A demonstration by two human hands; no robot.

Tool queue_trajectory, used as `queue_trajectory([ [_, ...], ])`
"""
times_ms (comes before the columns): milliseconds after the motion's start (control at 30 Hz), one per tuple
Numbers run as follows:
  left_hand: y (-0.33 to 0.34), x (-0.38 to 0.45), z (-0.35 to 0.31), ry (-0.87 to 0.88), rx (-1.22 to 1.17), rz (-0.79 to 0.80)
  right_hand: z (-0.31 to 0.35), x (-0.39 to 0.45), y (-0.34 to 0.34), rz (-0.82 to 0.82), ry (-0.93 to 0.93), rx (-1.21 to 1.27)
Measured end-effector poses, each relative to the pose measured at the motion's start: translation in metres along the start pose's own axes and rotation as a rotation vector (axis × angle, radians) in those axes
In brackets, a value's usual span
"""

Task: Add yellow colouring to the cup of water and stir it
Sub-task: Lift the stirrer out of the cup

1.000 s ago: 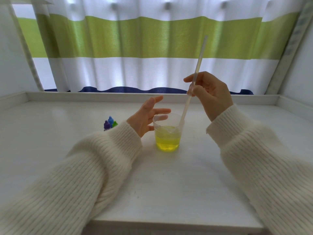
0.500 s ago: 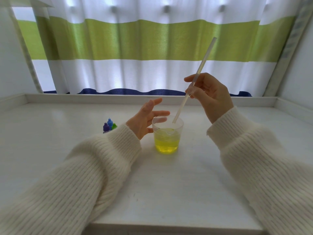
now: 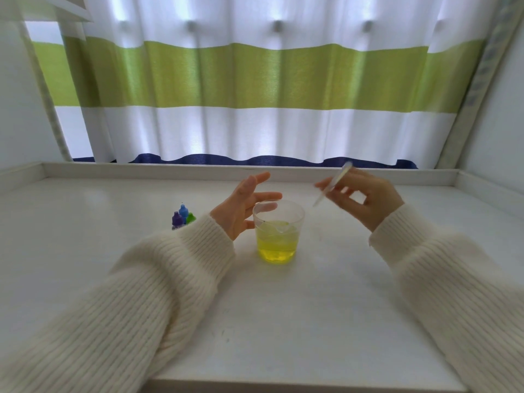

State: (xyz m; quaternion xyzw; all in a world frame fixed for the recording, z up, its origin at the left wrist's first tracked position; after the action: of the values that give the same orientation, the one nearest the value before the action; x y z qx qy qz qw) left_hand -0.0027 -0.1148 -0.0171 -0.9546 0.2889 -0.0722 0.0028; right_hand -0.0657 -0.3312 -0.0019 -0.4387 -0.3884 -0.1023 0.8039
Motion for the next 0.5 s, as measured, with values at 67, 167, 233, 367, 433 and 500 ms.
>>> queue_trajectory([
  [67,0.000,0.000,0.000,-0.001,0.001,0.001,-0.006,-0.004,0.002,0.096,-0.040,-0.063],
  [167,0.000,0.000,0.001,-0.005,-0.007,0.001,-0.014,-0.008,0.004,0.175,-0.131,-0.132],
  [233,0.000,0.000,0.001,-0.003,-0.005,0.002,-0.014,-0.012,0.006,0.243,-0.173,-0.162],
  [367,0.000,0.001,0.001,-0.003,0.002,0.001,-0.011,-0.017,0.013,0.365,-0.225,-0.243],
  [433,0.000,0.001,0.001,-0.003,0.007,0.002,-0.009,-0.018,0.017,0.404,-0.236,-0.256],
  [500,-0.001,0.001,0.001,-0.002,0.008,0.004,-0.008,-0.019,0.022,0.438,-0.249,-0.268],
])
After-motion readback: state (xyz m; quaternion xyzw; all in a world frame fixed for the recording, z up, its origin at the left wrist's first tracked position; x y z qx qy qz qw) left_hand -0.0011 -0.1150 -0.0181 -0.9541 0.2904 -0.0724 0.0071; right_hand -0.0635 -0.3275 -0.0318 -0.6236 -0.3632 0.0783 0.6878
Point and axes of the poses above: each hand's wrist, its own x-axis towards the middle knuckle, its own y-axis out of the palm, z = x × y, the point moved 1 cm from there along x, towards the middle knuckle, and after that the axes turned 3 degrees about -y, right-handed, at the moved point
